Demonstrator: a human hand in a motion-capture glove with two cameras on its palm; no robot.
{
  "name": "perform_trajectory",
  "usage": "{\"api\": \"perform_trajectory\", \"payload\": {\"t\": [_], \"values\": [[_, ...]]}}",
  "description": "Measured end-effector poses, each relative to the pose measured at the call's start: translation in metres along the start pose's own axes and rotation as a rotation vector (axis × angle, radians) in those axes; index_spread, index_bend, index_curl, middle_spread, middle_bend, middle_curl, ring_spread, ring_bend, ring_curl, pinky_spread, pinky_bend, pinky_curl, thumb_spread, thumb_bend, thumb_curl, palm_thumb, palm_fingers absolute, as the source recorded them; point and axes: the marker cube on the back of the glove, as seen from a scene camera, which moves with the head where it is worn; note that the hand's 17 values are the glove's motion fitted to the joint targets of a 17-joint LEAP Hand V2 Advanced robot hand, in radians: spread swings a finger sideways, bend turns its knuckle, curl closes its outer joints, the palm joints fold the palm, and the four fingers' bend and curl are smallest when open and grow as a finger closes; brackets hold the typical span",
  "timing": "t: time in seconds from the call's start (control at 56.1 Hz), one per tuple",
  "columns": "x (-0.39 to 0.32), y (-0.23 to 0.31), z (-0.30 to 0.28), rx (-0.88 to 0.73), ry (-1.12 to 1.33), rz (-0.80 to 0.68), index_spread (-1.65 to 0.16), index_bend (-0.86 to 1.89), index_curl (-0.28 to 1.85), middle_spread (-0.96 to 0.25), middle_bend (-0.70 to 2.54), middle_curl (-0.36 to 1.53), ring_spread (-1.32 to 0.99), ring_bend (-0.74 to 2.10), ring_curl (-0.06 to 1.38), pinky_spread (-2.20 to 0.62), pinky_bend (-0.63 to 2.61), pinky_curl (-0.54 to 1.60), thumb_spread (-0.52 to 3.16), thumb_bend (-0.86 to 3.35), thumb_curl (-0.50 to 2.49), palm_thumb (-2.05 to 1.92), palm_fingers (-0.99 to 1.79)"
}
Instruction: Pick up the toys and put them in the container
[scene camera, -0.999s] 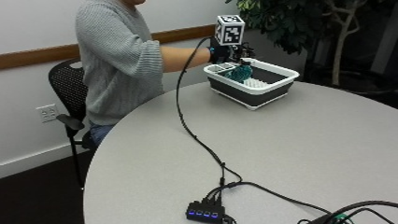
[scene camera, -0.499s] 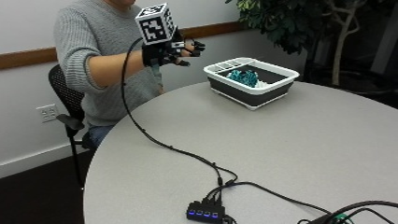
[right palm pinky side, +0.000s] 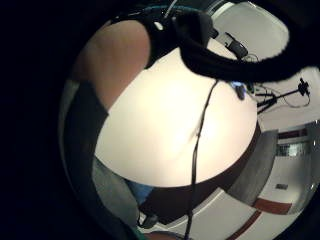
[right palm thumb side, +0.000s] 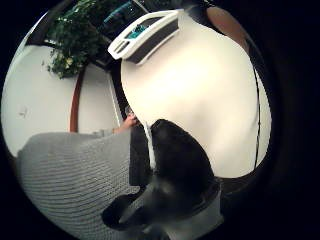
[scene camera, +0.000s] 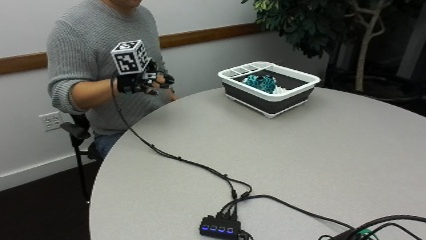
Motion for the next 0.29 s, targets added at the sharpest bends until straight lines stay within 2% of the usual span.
{"api": "perform_trajectory", "payload": {"t": [0.143,0.285], "values": [[0.008,0.024,0.025,-0.088,-0.034,0.057,-0.39,0.21,0.46,-0.15,0.18,0.31,-0.08,0.2,0.25,0.1,0.71,0.32,1.36,-0.06,0.13,-0.09,-0.01],[0.013,0.026,0.025,-0.067,-0.011,0.047,-0.39,0.2,0.46,-0.15,0.17,0.31,-0.09,0.2,0.25,0.1,0.71,0.33,1.36,-0.06,0.13,-0.09,-0.01]]}}
